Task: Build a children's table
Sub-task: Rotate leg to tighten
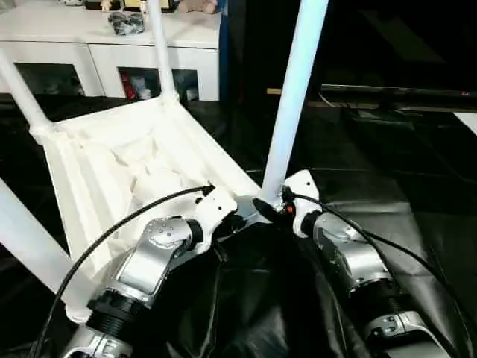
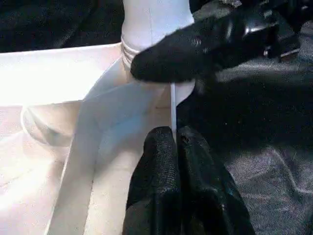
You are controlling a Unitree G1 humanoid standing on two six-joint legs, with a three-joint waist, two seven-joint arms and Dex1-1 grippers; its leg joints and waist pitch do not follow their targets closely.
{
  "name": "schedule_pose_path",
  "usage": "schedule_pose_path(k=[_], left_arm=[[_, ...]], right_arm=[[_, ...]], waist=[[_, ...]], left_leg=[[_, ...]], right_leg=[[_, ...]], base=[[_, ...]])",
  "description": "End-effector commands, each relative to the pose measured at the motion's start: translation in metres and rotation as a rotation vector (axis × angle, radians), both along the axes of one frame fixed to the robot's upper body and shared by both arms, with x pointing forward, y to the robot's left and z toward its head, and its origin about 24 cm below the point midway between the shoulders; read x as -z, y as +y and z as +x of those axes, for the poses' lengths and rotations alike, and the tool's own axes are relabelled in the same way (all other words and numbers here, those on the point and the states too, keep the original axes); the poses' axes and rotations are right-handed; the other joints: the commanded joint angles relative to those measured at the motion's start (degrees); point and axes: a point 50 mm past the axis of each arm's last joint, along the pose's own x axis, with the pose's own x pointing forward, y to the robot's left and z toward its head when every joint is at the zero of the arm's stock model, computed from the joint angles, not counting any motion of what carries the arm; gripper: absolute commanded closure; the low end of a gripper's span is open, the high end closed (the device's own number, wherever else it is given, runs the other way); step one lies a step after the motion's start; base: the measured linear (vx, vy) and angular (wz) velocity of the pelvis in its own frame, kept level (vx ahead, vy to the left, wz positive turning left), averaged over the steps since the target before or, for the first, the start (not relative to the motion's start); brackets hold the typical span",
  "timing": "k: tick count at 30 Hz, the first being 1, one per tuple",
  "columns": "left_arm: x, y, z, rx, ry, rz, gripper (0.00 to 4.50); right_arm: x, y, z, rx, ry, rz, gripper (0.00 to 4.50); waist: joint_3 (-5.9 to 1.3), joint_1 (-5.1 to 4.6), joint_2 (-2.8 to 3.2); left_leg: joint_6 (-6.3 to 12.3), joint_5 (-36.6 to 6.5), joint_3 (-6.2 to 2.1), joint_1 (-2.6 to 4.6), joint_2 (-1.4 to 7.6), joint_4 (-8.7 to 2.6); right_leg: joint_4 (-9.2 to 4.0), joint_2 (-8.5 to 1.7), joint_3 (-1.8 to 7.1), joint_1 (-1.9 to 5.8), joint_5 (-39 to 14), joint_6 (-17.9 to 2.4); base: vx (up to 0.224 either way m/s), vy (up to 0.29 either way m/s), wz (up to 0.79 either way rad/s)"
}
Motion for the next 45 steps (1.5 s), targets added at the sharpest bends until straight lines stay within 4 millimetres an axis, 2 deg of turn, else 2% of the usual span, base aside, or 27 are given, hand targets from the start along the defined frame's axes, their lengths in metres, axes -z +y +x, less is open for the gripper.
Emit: schedule_pose_path(k=[1, 2, 4, 5, 6, 8, 9, 12, 15, 17, 18, 19, 20, 23, 26, 32, 35, 39, 41, 42, 43, 44, 45], left_arm=[[-0.009, -0.027, -0.011, 0.19, -0.011, -0.049, 4.5], [-0.009, -0.026, -0.011, 0.192, -0.009, -0.049, 4.5], [-0.009, -0.016, -0.014, 0.23, -0.002, -0.041, 4.5], [-0.009, -0.01, -0.016, 0.244, 0.014, -0.039, 4.5], [-0.009, -0.009, -0.016, 0.246, 0.018, -0.038, 4.5], [-0.01, -0.006, -0.017, 0.257, 0.022, -0.036, 4.5], [-0.011, 0.002, -0.019, 0.292, 0.031, -0.033, 4.5], [-0.013, 0.01, -0.021, 0.33, 0.046, -0.023, 4.5], [-0.014, 0.019, -0.023, 0.368, 0.068, -0.009, 4.5], [-0.015, 0.024, -0.026, 0.408, 0.088, -0.006, 4.5], [-0.015, 0.027, -0.027, 0.428, 0.101, -0.003, 4.5], [-0.015, 0.027, -0.027, 0.428, 0.101, -0.003, 4.5], [-0.016, 0.029, -0.028, 0.442, 0.106, 0.005, 4.5], [-0.017, 0.032, -0.028, 0.45, 0.113, 0.01, 4.5], [-0.018, 0.035, -0.03, 0.468, 0.131, 0.011, 4.5], [-0.018, 0.037, -0.031, 0.478, 0.135, 0.011, 4.5], [-0.018, 0.036, -0.031, 0.472, 0.13, 0.012, 4.5], [-0.017, 0.035, -0.028, 0.446, 0.11, 0.01, 4.5], [-0.016, 0.033, -0.026, 0.42, 0.097, 0.007, 4.5], [-0.013, 0.027, -0.016, 0.332, 0.061, 0.007, 4.5], [-0.013, 0.027, -0.016, 0.33, 0.06, 0.007, 4.5], [-0.012, 0.024, -0.013, 0.299, 0.048, 0.005, 4.5], [-0.012, 0.023, -0.012, 0.293, 0.046, 0.005, 4.5]], right_arm=[[-0.01, 0.026, -0.006, -0.222, -0.027, 0.018, 0.63], [-0.01, 0.024, -0.006, -0.224, -0.027, 0.017, 0.59], [-0.013, 0.009, -0.005, -0.265, -0.024, 0.004, 0.52], [-0.015, 0.001, -0.005, -0.295, -0.027, -0.012, 0.27], [-0.015, 0.0, -0.005, -0.301, -0.028, -0.016, 0.19], [-0.015, -0.005, -0.005, -0.311, -0.03, -0.03, 0.07], [-0.018, -0.015, -0.003, -0.331, -0.04, -0.061, 0.07], [-0.021, -0.023, -0.005, -0.396, -0.04, -0.085, 0.03], [-0.022, -0.029, -0.011, -0.498, -0.019, -0.1, 0.03], [-0.023, -0.03, -0.014, -0.553, -0.003, -0.096, 0.03], [-0.023, -0.031, -0.016, -0.58, 0.004, -0.091, 0.03], [-0.023, -0.031, -0.016, -0.58, 0.004, -0.091, 0.03], [-0.023, -0.031, -0.018, -0.605, 0.01, -0.084, 0.19], [-0.022, -0.031, -0.021, -0.644, 0.024, -0.082, 0.49], [-0.02, -0.029, -0.026, -0.691, 0.04, -0.085, 0.82], [-0.018, -0.028, -0.03, -0.729, 0.052, -0.096, 1.32], [-0.017, -0.027, -0.032, -0.737, 0.054, -0.099, 1.62], [-0.014, -0.024, -0.035, -0.731, 0.046, -0.091, 1.74], [-0.01, -0.021, -0.036, -0.69, 0.044, -0.07, 1.8], [-0.003, -0.01, -0.03, -0.541, 0.028, -0.024, 1.8], [-0.003, -0.009, -0.03, -0.537, 0.028, -0.023, 1.8], [-0.001, -0.005, -0.028, -0.481, 0.022, -0.008, 1.8], [0.0, -0.004, -0.027, -0.47, 0.02, -0.007, 1.81]], waist=[[-3.33, 0.42, 0.29], [-3.31, 0.38, 0.23], [-3.52, 0.43, 0.39], [-3.76, 0.44, 0.32], [-3.93, 0.58, 0.32], [-3.94, 0.72, 0.32], [-3.81, 0.95, 0.38], [-3.48, 1.14, 0.37], [-3.15, 1.75, 0.46], [-3.09, 1.75, 0.4], [-3.14, 1.75, 0.23], [-3.16, 1.89, 0.37], [-3.18, 1.83, 0.13], [-3.28, 1.91, 0.2], [-3.43, 1.99, 0.0], [-3.39, 2.07, 0.14], [-3.38, 2.12, 0.04], [-3.37, 2.21, 0.05], [-3.28, 2.32, -0.09], [-3.28, 2.26, -0.09], [-3.16, 2.16, -0.02], [-2.93, 1.99, -0.03], [-2.97, 1.86, -0.14]], left_leg=[[1.1, -13.4, -0.69, 0.14, 2.33, -4.16], [1.37, -13.1, -0.67, 0.03, 2.3, -4.15], [2.01, -11.3, -0.74, -0.16, 2.31, -4.01], [3.0, -8.5, -0.59, -0.36, 2.28, -3.71], [3.3, -7.5, -0.59, -0.3, 2.32, -3.57], [4.61, -5.5, -0.42, -0.49, 2.2, -3.31], [4.77, -6.0, -0.4, -0.5, 2.23, -3.35], [3.77, -9.5, -0.39, -0.37, 2.33, -3.52], [2.28, -14.1, -0.22, 0.39, 2.47, -3.68], [1.9, -14.4, -0.26, 0.27, 2.52, -3.83], [1.87, -14.3, -0.28, 0.2, 2.51, -3.79], [1.92, -14.2, -0.37, 0.14, 2.56, -3.86], [1.99, -13.7, -0.4, -0.05, 2.55, -3.85], [2.17, -12.3, -0.4, -0.13, 2.56, -3.77], [2.46, -10.5, -0.41, -0.34, 2.5, -3.66], [2.44, -10.7, -0.42, -0.36, 2.5, -3.67], [2.31, -10.9, -0.41, -0.35, 2.47, -3.66], [2.27, -10.8, -0.43, -0.36, 2.5, -3.7], [2.01, -11.4, -0.4, -0.26, 2.47, -3.72], [1.92, -11.5, -0.46, -0.36, 2.47, -3.8], [1.75, -11.6, -0.39, -0.43, 2.41, -3.83], [0.63, -13.7, -0.49, -0.13, 2.32, -3.99], [0.27, -14.5, -0.57, -0.13, 2.23, -3.99]], right_leg=[[-4.34, -4.16, 3.34, 2.26, -14.1, -10.2], [-4.25, -4.15, 3.34, 2.38, -13.3, -10.5], [-3.79, -4.15, 3.29, 2.69, -10.1, -11.5], [-3.15, -4.11, 3.34, 2.87, -5.2, -12.8], [-2.93, -4.09, 3.29, 2.97, -3.5, -13.3], [-2.59, -3.92, 3.32, 2.85, -0.2, -14.4], [-2.73, -4.01, 3.27, 2.77, -1.3, -14.6], [-3.21, -4.06, 3.27, 2.55, -6.6, -13.8], [-3.88, -3.96, 3.41, 1.89, -13.0, -12.6], [-3.95, -3.95, 3.51, 1.97, -14.2, -12.1], [-3.86, -3.99, 3.52, 2.0, -14.2, -12.0], [-3.83, -4.03, 3.51, 2.06, -14.6, -11.8], [-3.71, -3.96, 3.48, 2.11, -14.2, -11.7], [-3.51, -4.05, 3.51, 2.1, -13.1, -11.9], [-3.27, -4.07, 3.5, 2.3, -11.3, -12.2], [-3.27, -4.06, 3.43, 2.27, -11.6, -12.3], [-3.37, -4.09, 3.48, 2.26, -12.4, -12.0], [-3.4, -4.08, 3.48, 2.26, -12.6, -11.7], [-3.62, -4.12, 3.54, 2.17, -13.8, -11.2], [-3.59, -4.15, 3.51, 2.27, -14.2, -11.0], [-3.75, -4.07, 3.58, 2.09, -14.8, -10.7], [-4.27, -4.2, 3.49, 1.85, -18.5, -10.0], [-4.41, -4.25, 3.39, 2.0, -20.5, -9.4]], base=[[0.0, 0.0, 0.0], [0.0, 0.0, 0.0], [0.0, 0.0, 0.0], [0.0, 0.0, 0.0], [0.0, 0.0, 0.0], [0.0, 0.0, 0.0], [0.0, 0.0, 0.0], [0.0, 0.0, 0.0], [0.0, 0.0, 0.0], [0.0, 0.0, 0.0], [0.0, 0.0, 0.0], [0.0, 0.0, 0.0], [0.0, 0.0, 0.0], [0.0, 0.0, 0.0], [0.0, 0.0, 0.0], [0.0, 0.0, 0.0], [0.0, 0.0, 0.0], [0.0, 0.0, 0.0], [0.0, 0.0, 0.0], [0.0, 0.0, 0.0], [0.0, 0.0, 0.0], [0.0, 0.0, 0.0], [0.0, 0.0, 0.0]])
